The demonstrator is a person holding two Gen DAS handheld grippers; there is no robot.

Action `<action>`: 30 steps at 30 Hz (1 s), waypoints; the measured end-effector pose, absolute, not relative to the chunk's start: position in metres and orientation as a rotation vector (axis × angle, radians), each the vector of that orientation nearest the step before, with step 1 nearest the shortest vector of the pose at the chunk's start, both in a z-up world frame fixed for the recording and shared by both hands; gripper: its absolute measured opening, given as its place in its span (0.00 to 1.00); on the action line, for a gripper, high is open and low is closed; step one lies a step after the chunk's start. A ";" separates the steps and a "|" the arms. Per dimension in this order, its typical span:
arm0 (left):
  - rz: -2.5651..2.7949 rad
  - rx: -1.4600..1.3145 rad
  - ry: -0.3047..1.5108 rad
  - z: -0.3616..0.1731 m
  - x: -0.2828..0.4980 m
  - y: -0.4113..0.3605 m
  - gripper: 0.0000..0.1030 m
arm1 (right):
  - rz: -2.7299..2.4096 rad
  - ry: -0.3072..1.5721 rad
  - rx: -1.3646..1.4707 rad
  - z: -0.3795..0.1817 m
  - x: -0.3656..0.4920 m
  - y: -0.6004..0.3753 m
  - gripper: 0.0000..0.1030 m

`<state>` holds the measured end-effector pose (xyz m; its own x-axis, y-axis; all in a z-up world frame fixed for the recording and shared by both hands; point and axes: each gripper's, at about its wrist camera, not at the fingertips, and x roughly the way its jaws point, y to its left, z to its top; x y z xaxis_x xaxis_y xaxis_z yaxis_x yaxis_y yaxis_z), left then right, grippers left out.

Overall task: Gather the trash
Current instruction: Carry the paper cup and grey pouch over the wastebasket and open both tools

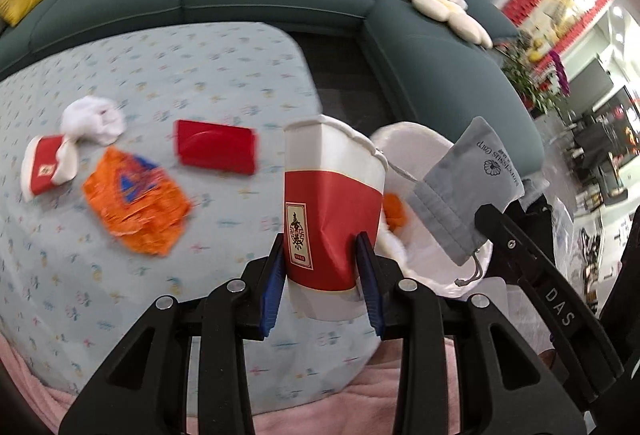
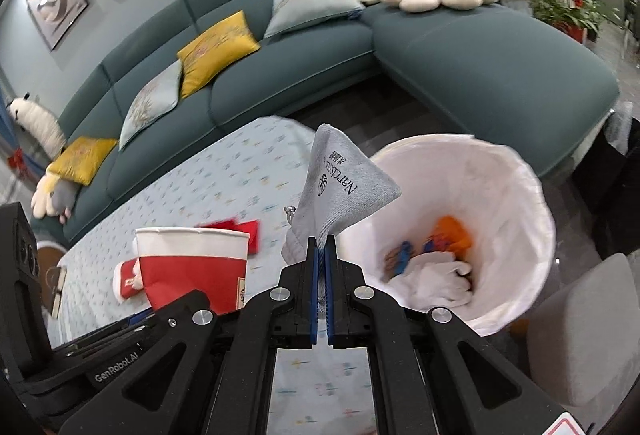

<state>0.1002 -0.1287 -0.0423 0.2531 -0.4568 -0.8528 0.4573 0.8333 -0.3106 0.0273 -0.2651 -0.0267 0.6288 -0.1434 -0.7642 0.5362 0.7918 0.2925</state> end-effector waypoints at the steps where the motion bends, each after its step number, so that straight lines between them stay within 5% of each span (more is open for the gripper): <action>1: -0.633 0.010 1.157 -0.041 0.099 -0.138 0.32 | -0.420 0.800 0.540 -0.026 0.024 -0.270 0.03; 30: -0.778 0.179 1.168 -0.061 0.071 -0.261 0.31 | -0.555 0.786 0.595 -0.049 -0.023 -0.357 0.04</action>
<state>0.0714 -0.2607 -0.0608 0.1692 -0.4549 -0.8743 0.6317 0.7310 -0.2581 -0.0232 -0.3569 -0.0490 0.5845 -0.2338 -0.7770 0.6538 0.7028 0.2803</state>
